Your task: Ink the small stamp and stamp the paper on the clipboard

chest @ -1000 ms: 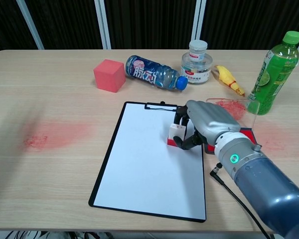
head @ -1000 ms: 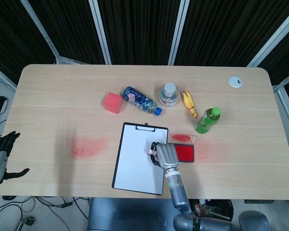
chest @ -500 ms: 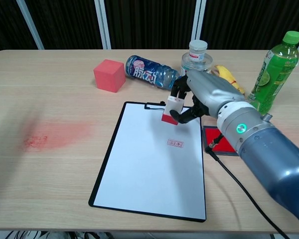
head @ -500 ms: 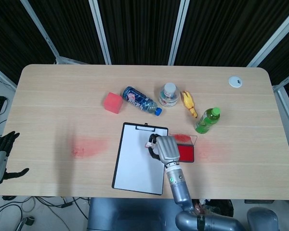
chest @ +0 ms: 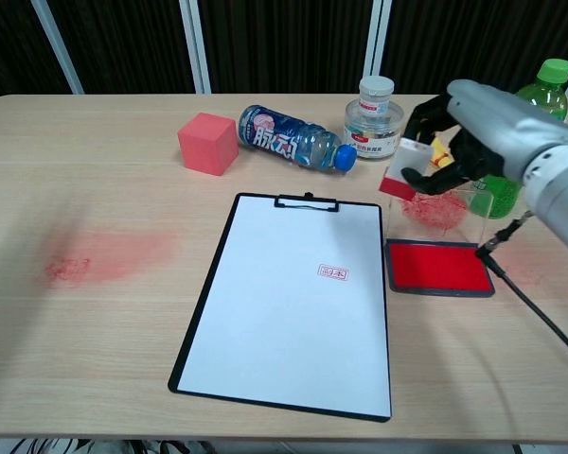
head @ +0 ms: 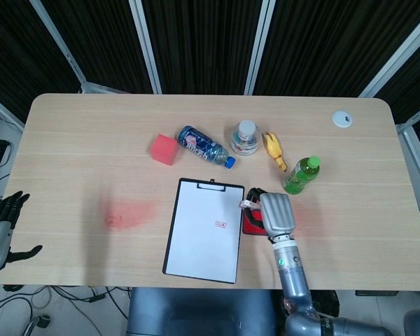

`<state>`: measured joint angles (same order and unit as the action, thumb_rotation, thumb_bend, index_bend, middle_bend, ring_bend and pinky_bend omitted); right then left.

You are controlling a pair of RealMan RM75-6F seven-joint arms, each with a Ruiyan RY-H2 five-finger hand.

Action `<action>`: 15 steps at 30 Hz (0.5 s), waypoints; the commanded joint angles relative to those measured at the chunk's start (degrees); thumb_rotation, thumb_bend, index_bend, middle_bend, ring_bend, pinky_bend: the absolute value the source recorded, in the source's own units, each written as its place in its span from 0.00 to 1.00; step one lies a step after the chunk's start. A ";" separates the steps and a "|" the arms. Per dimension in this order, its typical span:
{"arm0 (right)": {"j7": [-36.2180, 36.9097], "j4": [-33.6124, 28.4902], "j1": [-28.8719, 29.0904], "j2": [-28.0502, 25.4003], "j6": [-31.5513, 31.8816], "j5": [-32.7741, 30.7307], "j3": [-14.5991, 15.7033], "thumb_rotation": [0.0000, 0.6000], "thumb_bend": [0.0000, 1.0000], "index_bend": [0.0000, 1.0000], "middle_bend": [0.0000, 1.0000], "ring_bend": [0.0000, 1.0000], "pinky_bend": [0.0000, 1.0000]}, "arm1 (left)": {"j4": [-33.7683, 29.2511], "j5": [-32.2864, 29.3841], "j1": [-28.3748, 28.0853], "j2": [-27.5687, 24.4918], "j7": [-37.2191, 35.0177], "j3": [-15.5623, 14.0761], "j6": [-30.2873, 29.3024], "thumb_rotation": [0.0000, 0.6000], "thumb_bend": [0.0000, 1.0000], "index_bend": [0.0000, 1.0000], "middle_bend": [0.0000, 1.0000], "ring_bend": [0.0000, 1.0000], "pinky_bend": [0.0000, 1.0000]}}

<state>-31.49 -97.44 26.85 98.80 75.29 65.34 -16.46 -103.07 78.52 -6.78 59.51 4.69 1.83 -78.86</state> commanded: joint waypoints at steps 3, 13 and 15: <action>2.62 -2.85 -3.71 -5.08 1.95 0.53 2.91 1.00 0.63 0.94 0.81 0.88 0.90 | 0.10 0.56 0.43 0.41 0.25 -0.09 -0.97 1.00 0.01 0.00 0.00 0.00 0.00; 8.33 -1.23 -7.62 -8.87 2.96 1.16 6.24 1.00 0.58 0.94 0.77 0.84 0.74 | 0.26 1.44 0.88 0.67 0.57 -0.24 -1.93 1.00 0.01 0.00 0.00 0.00 0.00; 9.27 -0.29 -8.11 -8.94 2.86 0.80 6.54 1.00 0.58 0.94 0.77 0.84 0.72 | 0.21 1.51 0.94 0.71 0.71 -0.27 -2.02 1.00 0.01 0.00 0.00 0.00 0.00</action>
<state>-22.74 -98.26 19.13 90.01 78.17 66.31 -10.23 -102.85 80.03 -5.84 60.22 5.40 1.56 -80.89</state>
